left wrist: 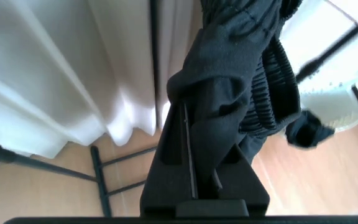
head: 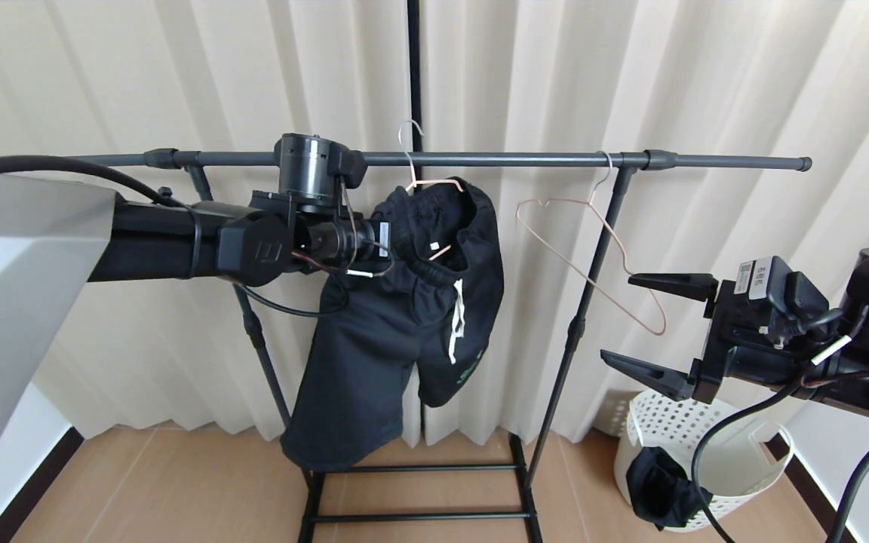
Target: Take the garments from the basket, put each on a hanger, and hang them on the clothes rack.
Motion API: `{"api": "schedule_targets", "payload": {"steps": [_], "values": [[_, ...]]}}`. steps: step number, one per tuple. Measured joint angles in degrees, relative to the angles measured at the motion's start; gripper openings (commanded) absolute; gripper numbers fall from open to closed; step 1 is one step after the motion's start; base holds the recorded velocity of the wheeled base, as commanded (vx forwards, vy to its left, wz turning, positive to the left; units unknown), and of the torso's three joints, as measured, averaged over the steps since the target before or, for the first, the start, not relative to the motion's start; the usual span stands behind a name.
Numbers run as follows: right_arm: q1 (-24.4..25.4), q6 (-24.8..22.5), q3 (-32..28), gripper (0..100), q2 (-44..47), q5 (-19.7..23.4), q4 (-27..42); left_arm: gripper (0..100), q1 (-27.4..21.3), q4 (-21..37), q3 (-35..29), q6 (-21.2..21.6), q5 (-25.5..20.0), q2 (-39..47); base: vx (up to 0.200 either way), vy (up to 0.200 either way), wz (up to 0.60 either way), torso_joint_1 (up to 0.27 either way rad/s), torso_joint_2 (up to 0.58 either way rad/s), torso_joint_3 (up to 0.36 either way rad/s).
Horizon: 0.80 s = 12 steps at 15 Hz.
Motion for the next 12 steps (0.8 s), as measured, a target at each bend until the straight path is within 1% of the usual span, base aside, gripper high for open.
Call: {"api": "schedule_targets", "payload": {"steps": [2, 4, 9, 12], "values": [[0.0, 0.0, 0.0, 100, 0.0, 0.0, 0.0, 0, 0.7, 0.0, -3.7, -1.3, 0.2, 2.8, 0.000, 0.000, 0.00, 0.000, 0.00, 0.000], [0.0, 0.0, 0.0, 100, 0.1, 0.0, 0.0, 0, 1.2, 0.0, -5.1, -1.9, 0.3, 4.7, 0.000, 0.000, 0.00, 0.000, 0.00, 0.000], [0.0, 0.0, 0.0, 100, 0.1, 0.0, 0.0, 0, 1.4, 0.0, -5.2, -2.1, 0.2, 6.2, 0.000, 0.000, 0.00, 0.000, 0.00, 0.000], [0.0, 0.0, 0.0, 100, 0.1, 0.0, 0.0, 0, 1.3, 0.1, -4.7, -2.1, 1.6, 6.2, 0.000, 0.000, 0.00, 0.000, 0.00, 0.000]]}}
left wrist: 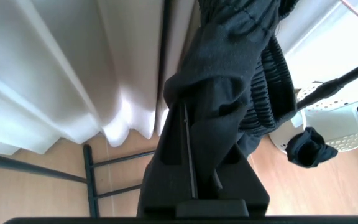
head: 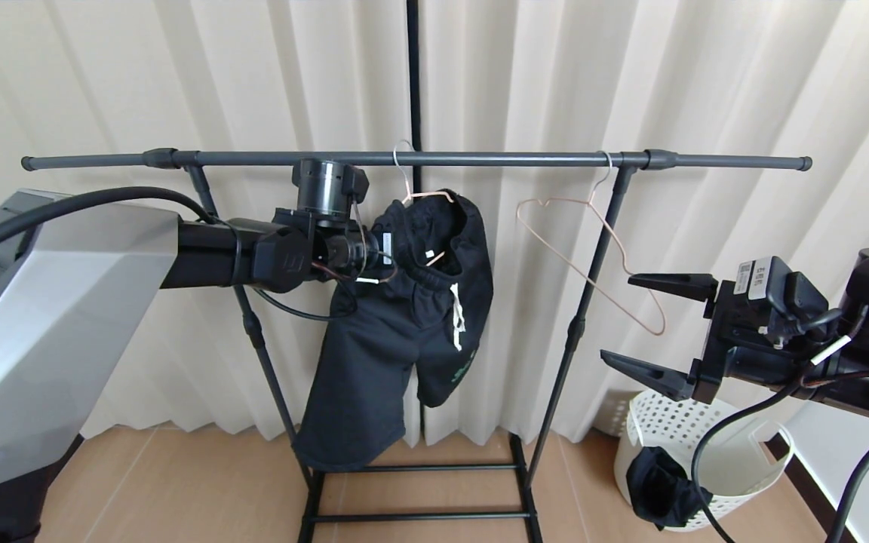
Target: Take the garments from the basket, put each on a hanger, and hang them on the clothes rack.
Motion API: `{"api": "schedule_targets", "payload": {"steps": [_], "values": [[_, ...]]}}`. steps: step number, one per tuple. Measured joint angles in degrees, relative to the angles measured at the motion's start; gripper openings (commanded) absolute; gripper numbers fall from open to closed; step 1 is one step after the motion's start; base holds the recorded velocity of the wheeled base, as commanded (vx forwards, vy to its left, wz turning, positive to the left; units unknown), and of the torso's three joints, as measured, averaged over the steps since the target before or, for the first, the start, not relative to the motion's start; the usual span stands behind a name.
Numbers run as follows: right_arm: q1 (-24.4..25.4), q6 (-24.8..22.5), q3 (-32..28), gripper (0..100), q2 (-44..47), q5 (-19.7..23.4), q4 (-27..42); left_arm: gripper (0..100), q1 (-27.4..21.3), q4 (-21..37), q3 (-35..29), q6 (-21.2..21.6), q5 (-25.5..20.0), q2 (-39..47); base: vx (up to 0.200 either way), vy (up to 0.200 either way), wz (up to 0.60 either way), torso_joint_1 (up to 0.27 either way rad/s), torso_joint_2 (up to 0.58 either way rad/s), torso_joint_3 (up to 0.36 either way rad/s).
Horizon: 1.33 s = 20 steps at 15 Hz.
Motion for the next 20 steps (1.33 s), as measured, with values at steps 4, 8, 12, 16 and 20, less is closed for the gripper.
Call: {"api": "schedule_targets", "payload": {"steps": [4, 8, 12, 16, 20], "values": [[0.0, 0.0, 0.0, 100, 0.0, 0.0, 0.0, 100, -0.1, 0.0, 0.2, 0.0, 0.2, -0.1, 0.000, 0.000, 0.00, 0.000, 0.00, 0.000], [0.0, 0.0, 0.0, 100, 0.0, 0.0, 0.0, 100, -0.5, 0.4, 3.3, 0.3, 0.2, -4.0, 0.000, 0.000, 0.00, 0.000, 0.00, 0.000], [0.0, 0.8, 0.0, 100, -1.5, 0.0, 0.0, 100, -0.7, 0.3, 10.7, 0.4, 0.2, -12.0, 0.000, 0.000, 0.00, 0.000, 0.00, 0.000], [0.4, 9.4, 0.4, 100, -6.7, -2.4, 0.3, 100, -0.7, -0.9, 21.3, 0.5, 0.1, -24.0, 0.000, 0.000, 0.00, 0.000, 0.00, 0.000], [2.9, 14.9, -0.5, 100, -11.8, -13.2, 0.4, 100, 0.1, -5.8, 38.7, 1.4, 0.0, -38.8, 0.000, 0.000, 0.00, 0.000, 0.00, 0.000]]}}
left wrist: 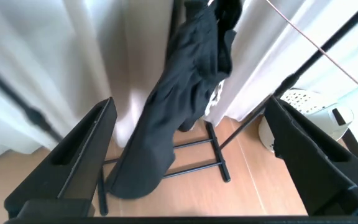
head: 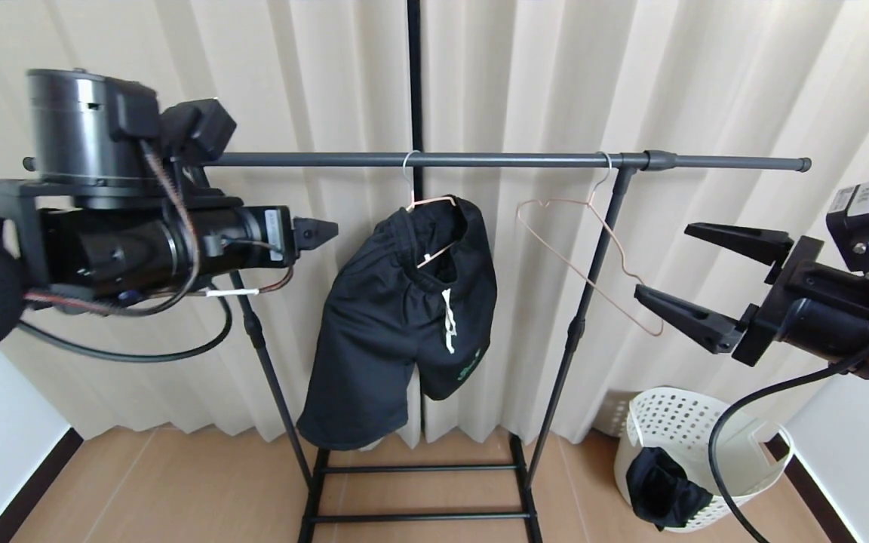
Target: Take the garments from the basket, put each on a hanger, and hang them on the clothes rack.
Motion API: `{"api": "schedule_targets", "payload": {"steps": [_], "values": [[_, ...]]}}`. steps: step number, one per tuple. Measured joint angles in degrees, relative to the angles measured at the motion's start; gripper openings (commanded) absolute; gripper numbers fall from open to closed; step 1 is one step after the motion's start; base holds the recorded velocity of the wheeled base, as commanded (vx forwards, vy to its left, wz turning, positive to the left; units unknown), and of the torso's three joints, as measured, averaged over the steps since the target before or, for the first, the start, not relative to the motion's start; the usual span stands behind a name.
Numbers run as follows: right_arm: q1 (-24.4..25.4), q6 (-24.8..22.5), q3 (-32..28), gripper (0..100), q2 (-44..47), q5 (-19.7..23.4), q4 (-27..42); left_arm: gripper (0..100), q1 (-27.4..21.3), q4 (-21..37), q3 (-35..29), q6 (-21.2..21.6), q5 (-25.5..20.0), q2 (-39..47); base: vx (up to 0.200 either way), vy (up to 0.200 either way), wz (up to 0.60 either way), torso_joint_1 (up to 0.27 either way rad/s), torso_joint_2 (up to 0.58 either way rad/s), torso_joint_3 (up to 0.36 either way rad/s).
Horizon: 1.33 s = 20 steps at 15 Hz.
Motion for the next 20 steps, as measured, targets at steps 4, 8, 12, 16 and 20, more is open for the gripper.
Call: {"api": "schedule_targets", "payload": {"steps": [4, 8, 12, 16, 20], "values": [[4.0, 3.1, -1.0, 100, -4.8, -10.7, 0.3, 100, 1.8, -1.6, 14.7, 1.3, 0.2, -12.0, 0.000, 0.000, 0.00, 0.000, 0.00, 0.000], [8.5, 3.8, 0.3, 100, -11.0, -18.2, 6.9, 100, 1.7, -3.7, 24.3, 1.6, 0.2, -17.9, 0.000, 0.000, 0.00, 0.000, 0.00, 0.000], [11.2, 3.8, 7.5, 100, -22.0, -24.9, 15.1, 100, 0.9, -8.6, 39.4, 4.2, -0.2, -26.5, 0.000, 0.000, 0.00, 0.000, 0.00, 0.000], [12.3, 3.8, 18.5, 100, -37.8, -27.5, 28.6, 100, -1.0, -10.4, 54.8, 6.2, -1.0, -38.5, 0.000, 0.000, 0.00, 0.000, 0.00, 0.000], [12.4, 3.8, 24.5, 100, -52.4, -27.8, 42.8, 100, -2.6, -6.1, 62.2, 6.2, -2.9, -50.4, 0.000, 0.000, 0.00, 0.000, 0.00, 0.000]]}}
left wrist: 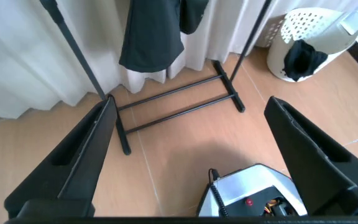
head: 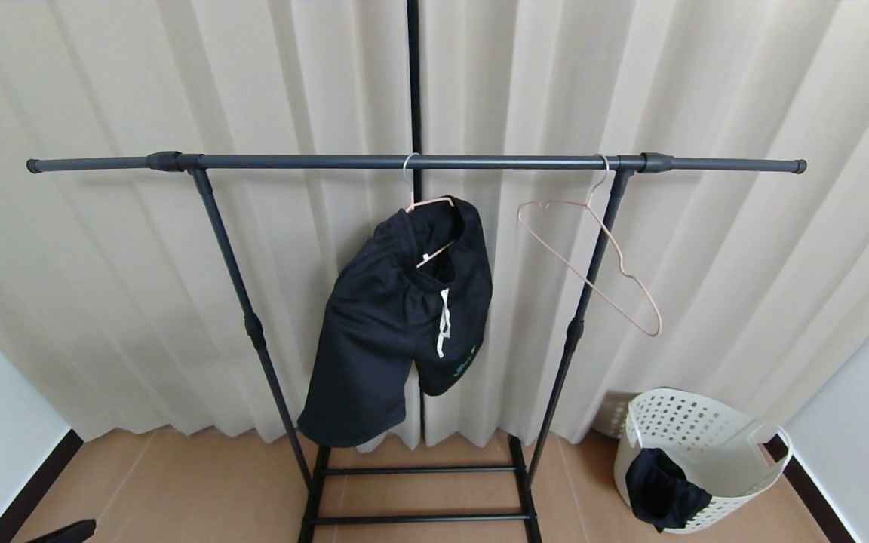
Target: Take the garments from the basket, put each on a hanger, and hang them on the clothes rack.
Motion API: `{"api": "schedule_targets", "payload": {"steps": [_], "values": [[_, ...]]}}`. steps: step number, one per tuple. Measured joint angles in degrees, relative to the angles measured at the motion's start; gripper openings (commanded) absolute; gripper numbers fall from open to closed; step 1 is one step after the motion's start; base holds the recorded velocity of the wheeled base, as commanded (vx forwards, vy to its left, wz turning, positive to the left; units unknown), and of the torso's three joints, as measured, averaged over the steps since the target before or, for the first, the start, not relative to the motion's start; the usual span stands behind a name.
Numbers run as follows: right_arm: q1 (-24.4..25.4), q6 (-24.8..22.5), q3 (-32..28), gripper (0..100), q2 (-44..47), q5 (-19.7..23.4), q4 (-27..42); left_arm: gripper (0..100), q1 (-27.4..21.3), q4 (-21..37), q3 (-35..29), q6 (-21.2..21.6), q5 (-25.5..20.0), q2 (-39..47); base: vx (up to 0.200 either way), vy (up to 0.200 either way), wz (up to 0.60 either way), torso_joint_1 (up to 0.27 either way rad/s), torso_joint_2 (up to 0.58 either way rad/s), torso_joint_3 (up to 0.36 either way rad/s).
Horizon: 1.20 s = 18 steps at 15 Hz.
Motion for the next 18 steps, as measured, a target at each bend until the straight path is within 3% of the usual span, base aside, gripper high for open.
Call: {"api": "schedule_targets", "payload": {"steps": [3, 4, 6, 11, 13, 18], "values": [[-1.3, 0.0, 1.5, 100, -11.3, 0.0, 11.4, 100, -0.2, 12.0, 1.2, 2.4, 0.0, -8.8, 0.000, 0.000, 0.00, 0.000, 0.00, 0.000], [-2.5, 0.0, 2.2, 100, -14.3, 0.1, 13.8, 100, 0.5, 13.6, 1.3, 3.1, 0.4, -11.3, 0.000, 0.000, 0.00, 0.000, 0.00, 0.000], [-4.7, 0.0, 3.7, 100, -18.5, 0.2, 14.9, 100, 3.6, 14.2, 1.4, 3.8, 1.2, -14.4, 0.000, 0.000, 0.00, 0.000, 0.00, 0.000], [-15.1, 0.1, 4.4, 100, -23.6, 0.2, 14.8, 100, 20.5, 14.1, 1.5, 6.7, 1.1, -23.7, 0.000, 0.000, 0.00, 0.000, 0.00, 0.000], [-19.0, 0.3, 4.4, 100, -25.3, 0.4, 14.8, 100, 21.4, 14.1, 1.5, 6.7, 1.1, -27.8, 0.000, 0.000, 0.00, 0.000, 0.00, 0.000], [-22.2, 1.4, 5.6, 100, -30.1, 0.2, 11.8, 100, 19.6, 14.1, 1.5, 6.2, 1.0, -33.1, 0.000, 0.000, 0.00, 0.000, 0.00, 0.000]]}}
